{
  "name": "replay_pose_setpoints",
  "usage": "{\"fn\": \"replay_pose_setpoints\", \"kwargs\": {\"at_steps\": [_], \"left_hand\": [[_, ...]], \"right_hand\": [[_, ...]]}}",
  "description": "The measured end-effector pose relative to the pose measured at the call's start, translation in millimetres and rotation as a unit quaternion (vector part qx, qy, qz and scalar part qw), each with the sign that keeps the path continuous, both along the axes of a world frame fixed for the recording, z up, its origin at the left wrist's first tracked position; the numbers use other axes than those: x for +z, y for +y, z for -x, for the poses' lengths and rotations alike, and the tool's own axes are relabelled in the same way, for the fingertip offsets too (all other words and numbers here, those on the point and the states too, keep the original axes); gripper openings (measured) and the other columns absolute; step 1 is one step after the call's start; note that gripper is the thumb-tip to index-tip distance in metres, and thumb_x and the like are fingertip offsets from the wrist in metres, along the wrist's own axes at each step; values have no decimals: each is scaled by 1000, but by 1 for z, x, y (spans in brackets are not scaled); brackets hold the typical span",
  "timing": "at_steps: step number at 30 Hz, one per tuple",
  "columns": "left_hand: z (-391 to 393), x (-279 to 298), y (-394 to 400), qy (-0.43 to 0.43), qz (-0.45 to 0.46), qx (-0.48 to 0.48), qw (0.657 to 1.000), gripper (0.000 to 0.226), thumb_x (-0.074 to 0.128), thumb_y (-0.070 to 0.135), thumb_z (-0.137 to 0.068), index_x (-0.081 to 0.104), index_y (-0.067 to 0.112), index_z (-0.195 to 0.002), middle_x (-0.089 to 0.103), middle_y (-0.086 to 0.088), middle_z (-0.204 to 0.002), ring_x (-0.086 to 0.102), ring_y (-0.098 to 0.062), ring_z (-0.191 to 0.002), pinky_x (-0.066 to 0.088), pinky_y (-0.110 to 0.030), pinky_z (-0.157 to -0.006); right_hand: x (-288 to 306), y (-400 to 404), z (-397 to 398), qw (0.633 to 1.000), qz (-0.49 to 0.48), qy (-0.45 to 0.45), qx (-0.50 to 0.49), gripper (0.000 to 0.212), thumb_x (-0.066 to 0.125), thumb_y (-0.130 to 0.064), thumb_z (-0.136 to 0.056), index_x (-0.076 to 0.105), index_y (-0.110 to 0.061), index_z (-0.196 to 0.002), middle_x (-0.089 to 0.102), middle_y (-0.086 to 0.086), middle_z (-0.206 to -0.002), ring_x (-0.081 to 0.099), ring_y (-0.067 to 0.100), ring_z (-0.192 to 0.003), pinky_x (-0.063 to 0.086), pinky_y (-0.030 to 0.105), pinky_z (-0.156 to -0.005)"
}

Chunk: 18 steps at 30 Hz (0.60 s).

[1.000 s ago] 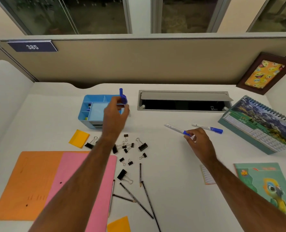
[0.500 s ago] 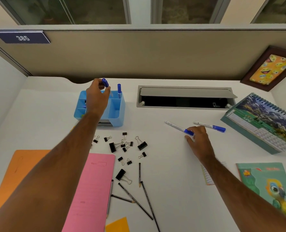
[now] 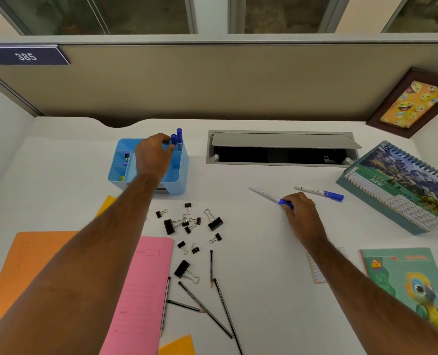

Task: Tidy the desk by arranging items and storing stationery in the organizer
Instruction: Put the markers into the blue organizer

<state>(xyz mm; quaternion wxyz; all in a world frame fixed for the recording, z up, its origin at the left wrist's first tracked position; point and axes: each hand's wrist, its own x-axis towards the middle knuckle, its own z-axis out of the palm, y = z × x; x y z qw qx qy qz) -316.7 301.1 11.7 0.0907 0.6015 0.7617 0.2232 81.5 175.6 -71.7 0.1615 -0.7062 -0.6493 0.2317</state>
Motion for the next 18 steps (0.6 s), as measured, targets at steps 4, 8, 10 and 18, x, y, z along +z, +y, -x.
{"fn": "replay_pose_setpoints", "kwargs": {"at_steps": [4, 8, 10, 18], "left_hand": [[-5, 2, -10, -39, -23, 17, 999, 34, 68, 32, -97, 64, 18, -127, 68, -2, -128, 62, -20, -117, 48, -38, -101], [-24, 7, -34, -58, -102, 16, 993, 34, 67, 34, -97, 58, 16, -124, 58, -2, -130, 55, -20, -117, 40, -28, -93], [-38, 6, -50, -76, -122, -1, 990, 33, 64, 37, -99, 55, 18, -124, 56, -1, -129, 51, -16, -117, 37, -27, -94], [-114, -10, -120, -118, -96, -195, 969, 28, 59, 33, -104, 58, 23, -130, 58, 6, -132, 48, -13, -128, 37, -34, -110]], "right_hand": [[2, -4, -4, 1000, -20, -8, 1, 23, 57, -23, -102, 64, -13, -122, 64, 5, -117, 54, 19, -103, 50, 32, -90], [9, -12, -3, 999, -39, -33, 7, 23, 55, -22, -103, 63, -14, -123, 65, 6, -116, 56, 22, -100, 52, 35, -87], [13, -15, -1, 999, -40, -28, 15, 24, 55, -22, -103, 63, -13, -123, 64, 6, -117, 57, 22, -100, 53, 36, -88], [31, -26, 12, 995, -69, 67, 33, 21, 52, -25, -105, 65, -16, -118, 59, -1, -111, 55, 17, -101, 50, 31, -90]]}}
